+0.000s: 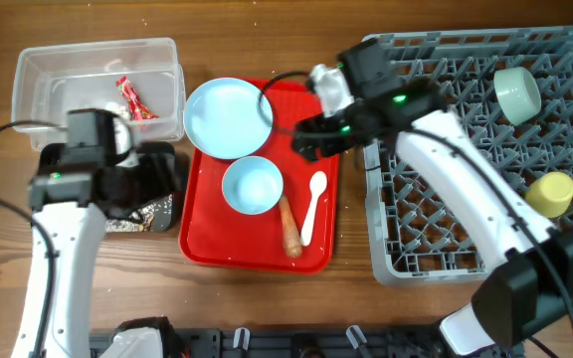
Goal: Sort waste into correct bins and load items into the dishwasher rack
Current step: 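Carry the empty blue bowl back over the red tray, then grasp the blue bowl on the red tray with the right gripper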
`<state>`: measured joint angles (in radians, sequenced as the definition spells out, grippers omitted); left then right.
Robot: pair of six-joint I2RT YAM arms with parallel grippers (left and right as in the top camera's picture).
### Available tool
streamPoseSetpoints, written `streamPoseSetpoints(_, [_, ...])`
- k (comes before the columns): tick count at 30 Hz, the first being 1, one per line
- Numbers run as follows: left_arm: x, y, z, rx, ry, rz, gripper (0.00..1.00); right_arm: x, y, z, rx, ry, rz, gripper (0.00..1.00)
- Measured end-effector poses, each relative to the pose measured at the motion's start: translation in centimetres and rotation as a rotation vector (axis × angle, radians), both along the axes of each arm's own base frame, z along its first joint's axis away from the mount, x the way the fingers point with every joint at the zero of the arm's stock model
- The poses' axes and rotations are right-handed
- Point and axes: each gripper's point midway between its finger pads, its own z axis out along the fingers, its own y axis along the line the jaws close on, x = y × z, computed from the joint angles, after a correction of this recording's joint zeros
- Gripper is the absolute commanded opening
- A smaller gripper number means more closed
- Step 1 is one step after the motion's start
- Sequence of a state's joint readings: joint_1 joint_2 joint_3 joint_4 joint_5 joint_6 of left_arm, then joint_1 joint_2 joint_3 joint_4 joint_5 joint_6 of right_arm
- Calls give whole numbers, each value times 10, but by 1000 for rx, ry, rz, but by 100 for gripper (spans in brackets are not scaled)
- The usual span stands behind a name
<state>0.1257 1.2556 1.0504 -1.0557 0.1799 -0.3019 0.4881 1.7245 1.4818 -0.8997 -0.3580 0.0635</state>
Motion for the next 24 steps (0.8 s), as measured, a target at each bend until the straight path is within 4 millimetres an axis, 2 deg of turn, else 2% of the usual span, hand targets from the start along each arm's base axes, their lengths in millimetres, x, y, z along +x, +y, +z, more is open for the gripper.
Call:
streamPoseSetpoints(3, [-6, 21, -2, -3, 22, 81, 76, -12, 18, -23, -29, 56, 38, 73])
streamPoseSetpoints(6, [-10, 37, -2, -5, 30, 148, 77, -22, 33, -55, -72, 127, 66, 62])
streamPoseSetpoints(10, [-13, 47, -3, -7, 36, 188, 77, -26, 43, -92, -128, 185, 56, 52])
streamPoseSetpoints(12, [-14, 48, -3, -8, 37, 192, 78, -23, 45, -108, -152, 197, 34, 40])
streamPoseSetpoints(16, [-14, 48, -3, -8, 36, 192, 78, -16, 46, -124, -165, 202, 1, 28])
streamPoseSetpoints(19, [-14, 48, -3, -8, 37, 192, 78, -13, 48, -130, -165, 199, -8, 8])
streamPoseSetpoints(21, [-14, 48, -3, -8, 37, 192, 78, -11, 48, -131, -163, 201, -23, 4])
streamPoseSetpoints(24, [-14, 48, -3, -8, 37, 192, 78, -8, 50, -131, -159, 188, -31, 4])
